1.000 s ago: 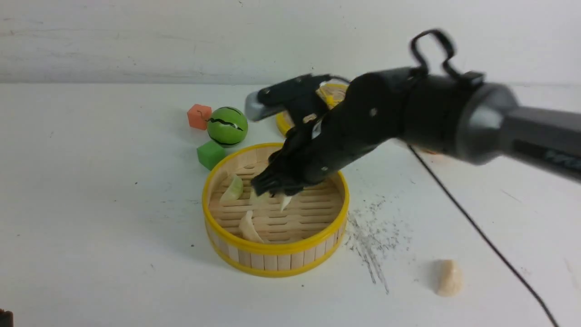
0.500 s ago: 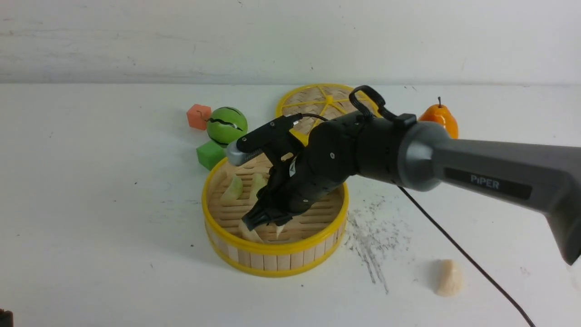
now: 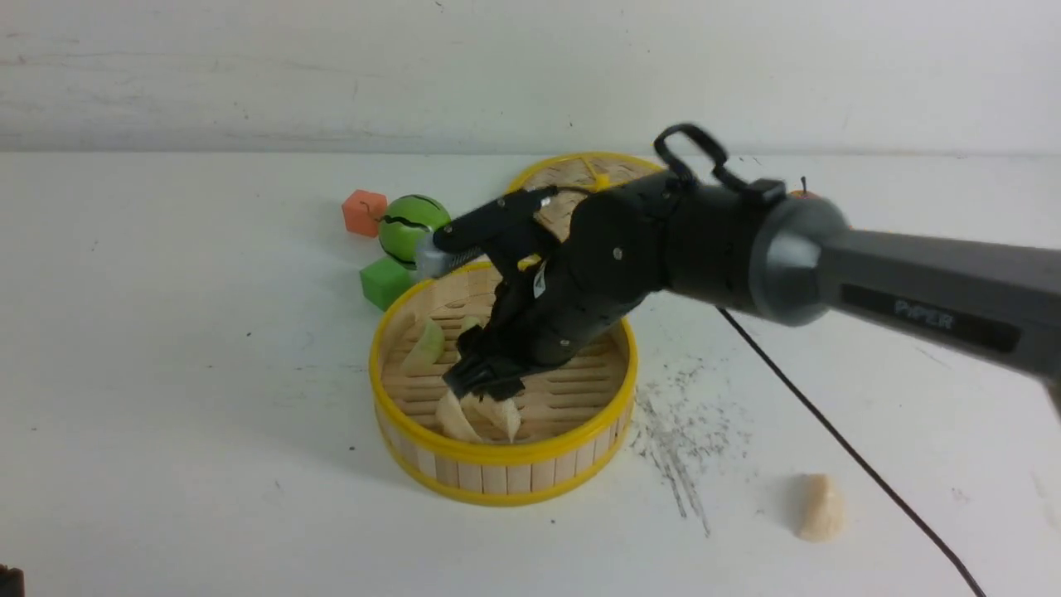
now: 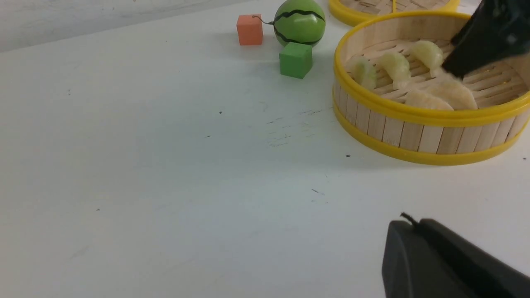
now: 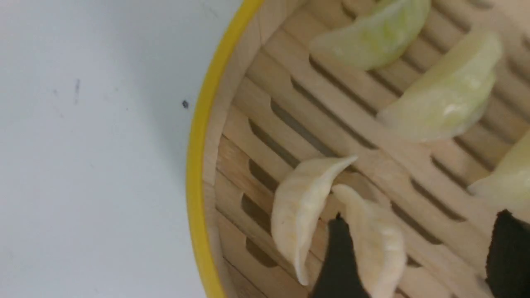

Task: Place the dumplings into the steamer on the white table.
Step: 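Reach for and grasp a dumpling lying on the table beside the steamer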

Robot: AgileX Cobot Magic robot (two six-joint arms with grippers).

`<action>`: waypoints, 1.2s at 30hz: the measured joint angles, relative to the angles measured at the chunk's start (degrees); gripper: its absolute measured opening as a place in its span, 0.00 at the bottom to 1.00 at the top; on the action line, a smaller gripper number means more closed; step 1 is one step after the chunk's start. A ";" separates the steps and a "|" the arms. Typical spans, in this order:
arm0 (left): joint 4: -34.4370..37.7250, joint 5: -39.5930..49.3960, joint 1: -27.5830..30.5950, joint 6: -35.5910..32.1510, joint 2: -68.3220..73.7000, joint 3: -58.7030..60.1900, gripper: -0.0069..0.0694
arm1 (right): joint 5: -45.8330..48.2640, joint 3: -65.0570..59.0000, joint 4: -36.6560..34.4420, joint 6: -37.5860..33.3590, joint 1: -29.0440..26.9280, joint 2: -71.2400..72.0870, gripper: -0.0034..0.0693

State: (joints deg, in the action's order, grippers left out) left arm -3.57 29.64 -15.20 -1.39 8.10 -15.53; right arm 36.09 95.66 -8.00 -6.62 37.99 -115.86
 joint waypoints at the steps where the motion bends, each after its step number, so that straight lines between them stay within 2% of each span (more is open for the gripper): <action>1: 0.00 0.00 0.00 0.00 0.00 0.00 0.09 | 0.57 0.30 0.78 0.21 0.00 1.25 0.68; 4: 0.00 0.05 0.00 0.00 0.00 0.00 0.09 | 4.79 1.77 8.00 3.84 -0.60 9.62 0.67; 6: 0.05 0.05 0.00 0.00 0.00 0.00 0.09 | 7.15 1.12 13.94 9.06 -3.34 15.97 0.65; 7: 0.05 0.05 0.00 0.00 0.00 0.00 0.09 | 7.28 0.92 13.94 9.63 -3.34 16.47 0.65; 9: 0.05 0.05 0.00 0.00 0.00 0.00 0.10 | 8.27 -4.10 19.74 16.71 -8.57 22.02 0.62; 11: 0.05 0.05 0.00 0.00 0.00 0.00 0.10 | 8.22 -9.45 21.62 20.15 -12.74 24.86 0.59; 12: 0.19 0.05 0.00 0.00 0.00 0.00 0.10 | 7.64 -17.22 22.14 23.28 -16.38 27.62 0.56; 16: 0.99 -0.19 0.00 0.00 0.00 0.00 0.10 | 2.79 -36.87 17.04 27.39 -23.58 31.20 0.53; 21: 1.33 -0.86 0.00 0.00 0.00 0.00 0.10 | -7.03 -50.65 7.51 26.60 -25.99 31.44 0.53; 26: 1.33 -1.09 0.00 0.00 0.00 0.00 0.10 | -13.75 -52.26 2.13 25.57 -25.99 30.55 0.53; 36: 1.33 -1.15 0.00 0.00 0.00 0.00 0.10 | -18.64 -52.26 -0.12 25.33 -25.15 25.12 0.54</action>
State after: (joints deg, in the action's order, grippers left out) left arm -2.25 28.49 -15.20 -1.39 8.10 -15.53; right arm 17.45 43.40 -8.12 18.71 12.84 -90.75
